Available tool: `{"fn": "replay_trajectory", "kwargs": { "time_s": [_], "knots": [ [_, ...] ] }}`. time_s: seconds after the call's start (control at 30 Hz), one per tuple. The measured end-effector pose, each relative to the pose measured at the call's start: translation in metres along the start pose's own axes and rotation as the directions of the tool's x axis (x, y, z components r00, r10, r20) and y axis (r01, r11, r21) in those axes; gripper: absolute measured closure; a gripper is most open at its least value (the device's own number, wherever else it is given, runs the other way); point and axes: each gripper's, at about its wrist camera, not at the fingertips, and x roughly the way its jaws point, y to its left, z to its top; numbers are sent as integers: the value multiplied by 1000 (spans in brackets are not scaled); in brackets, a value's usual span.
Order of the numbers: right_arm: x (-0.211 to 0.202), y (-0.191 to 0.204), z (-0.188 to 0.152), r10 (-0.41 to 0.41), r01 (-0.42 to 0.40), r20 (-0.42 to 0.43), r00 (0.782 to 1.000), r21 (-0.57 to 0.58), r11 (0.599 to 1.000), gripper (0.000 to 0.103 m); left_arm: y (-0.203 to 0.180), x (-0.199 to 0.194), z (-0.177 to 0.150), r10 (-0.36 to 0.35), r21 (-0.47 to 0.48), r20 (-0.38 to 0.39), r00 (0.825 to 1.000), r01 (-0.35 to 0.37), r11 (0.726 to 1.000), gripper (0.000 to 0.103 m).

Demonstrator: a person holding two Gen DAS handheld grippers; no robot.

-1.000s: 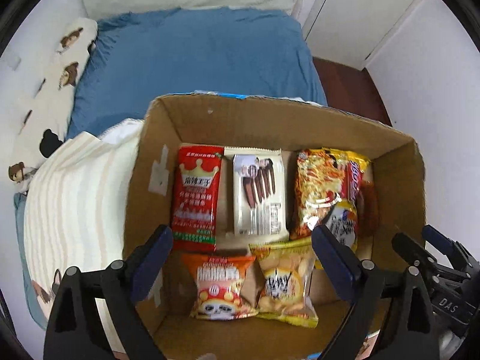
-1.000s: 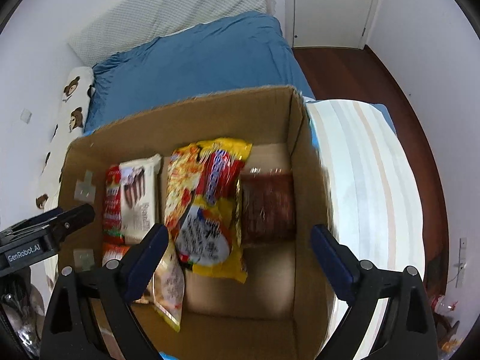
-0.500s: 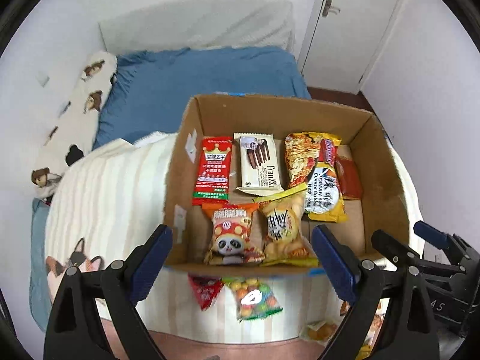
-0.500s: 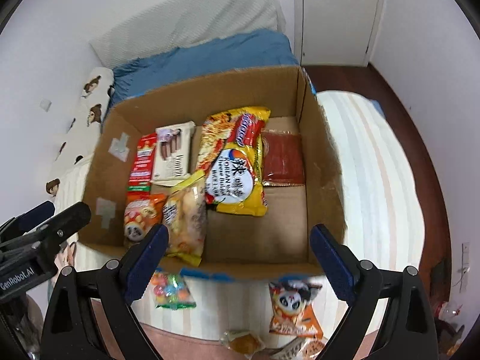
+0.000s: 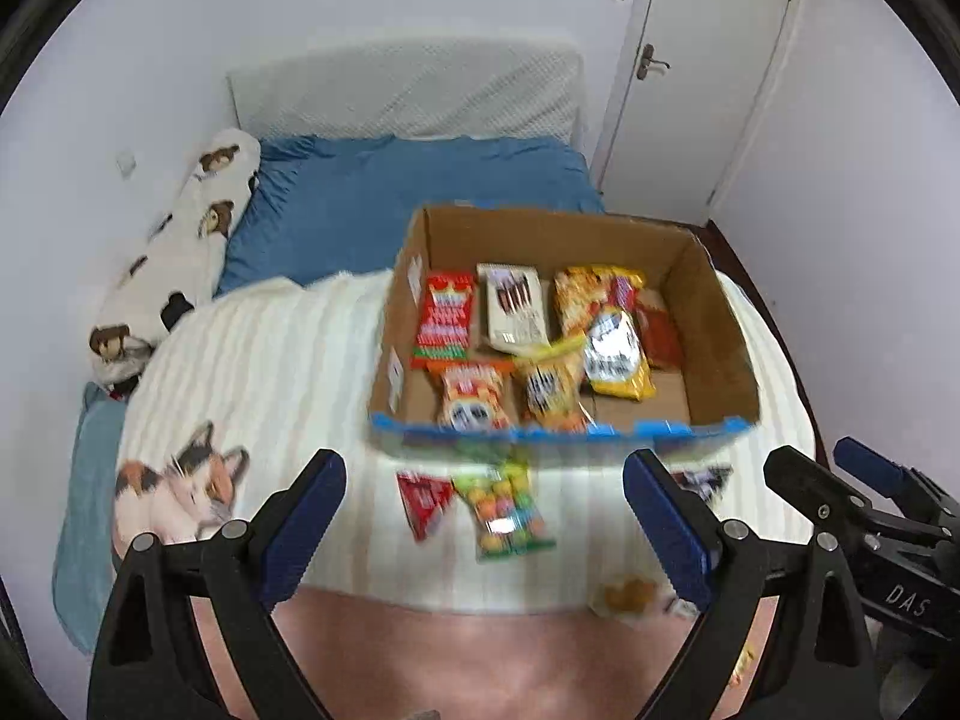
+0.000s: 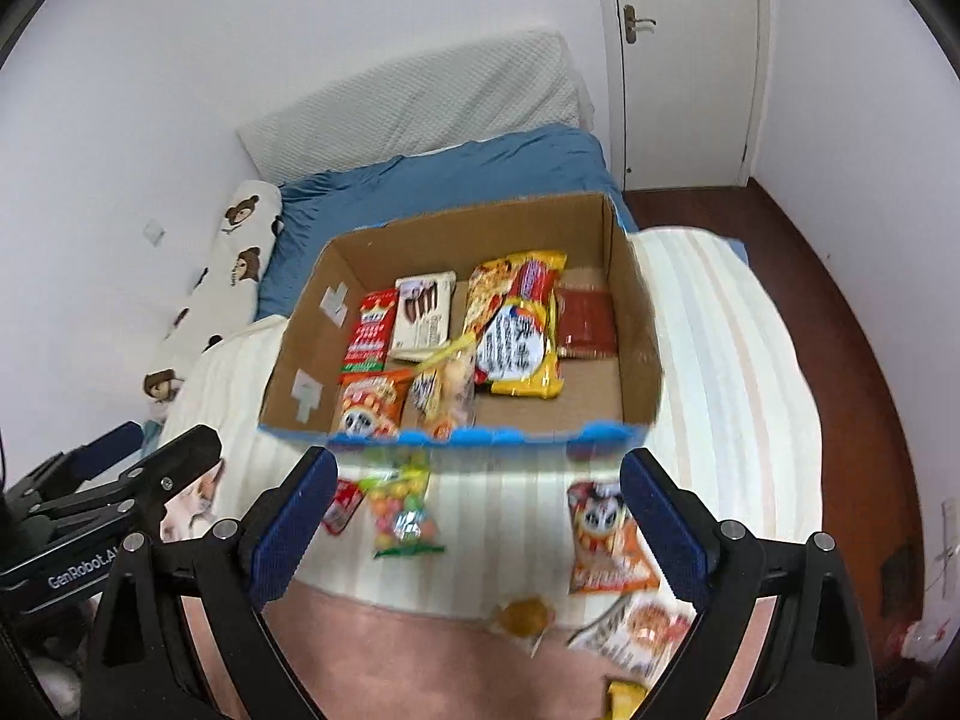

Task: Organize snacks
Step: 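Grasp the panda snack bag with left tool while right tool grasps the oat cookie pack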

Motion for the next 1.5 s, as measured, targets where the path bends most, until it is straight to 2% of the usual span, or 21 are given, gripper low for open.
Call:
{"fn": "replay_trajectory", "kwargs": {
  "time_s": [0.13,0.3,0.4,0.5,0.67,0.77,0.83,0.87,0.93,0.97,1.13,1.33,1.37,1.4,1.47,1.5],
  "knots": [
    [-5,-28,-33,0,4,-48,999,77,997,6,-13,6,-35,-18,17,-62,998,19,1000,8],
    [0,-90,-80,-22,52,-135,991,228,972,6,-39,34,-76,-36,51,-167,985,45,998,8],
    [13,-126,-101,-22,81,-188,982,312,946,6,-57,60,-97,-42,73,-243,969,62,995,8],
    [28,-148,-115,-37,111,-230,972,321,941,6,-76,86,-106,-48,97,-310,950,82,992,8],
    [77,-171,-132,27,99,-322,946,369,924,6,-108,122,-103,-30,139,-364,931,86,987,8],
    [113,-175,-138,68,94,-364,929,410,907,6,-114,139,-97,-30,125,-394,919,86,988,8],
    [140,-175,-145,95,97,-409,908,424,900,8,-115,148,-92,-31,106,-412,911,82,991,8],
    [147,-175,-147,73,119,-427,901,406,906,14,-115,153,-89,-35,93,-418,908,81,992,8],
    [154,-171,-149,44,123,-426,904,358,925,23,-114,161,-82,-61,46,-433,899,90,995,8],
    [152,-170,-149,22,132,-421,907,332,934,37,-115,164,-79,-83,21,-441,894,103,994,8],
    [136,-195,-148,16,142,-393,919,368,919,39,-132,180,-67,-220,-87,-474,853,203,975,8],
    [130,-221,-148,32,150,-398,917,418,896,39,-165,220,-63,-289,-142,-533,796,252,957,8],
    [131,-223,-148,42,146,-396,917,433,890,39,-169,225,-63,-280,-135,-525,803,247,960,8],
    [132,-225,-148,52,143,-394,918,448,883,37,-175,229,-61,-250,-100,-508,824,232,967,8],
    [136,-230,-149,65,142,-399,915,468,872,33,-181,236,-60,-218,-65,-504,836,215,974,23],
    [137,-230,-149,72,139,-398,915,478,867,30,-183,237,-59,-196,-47,-493,847,199,979,35]
  ]
}}
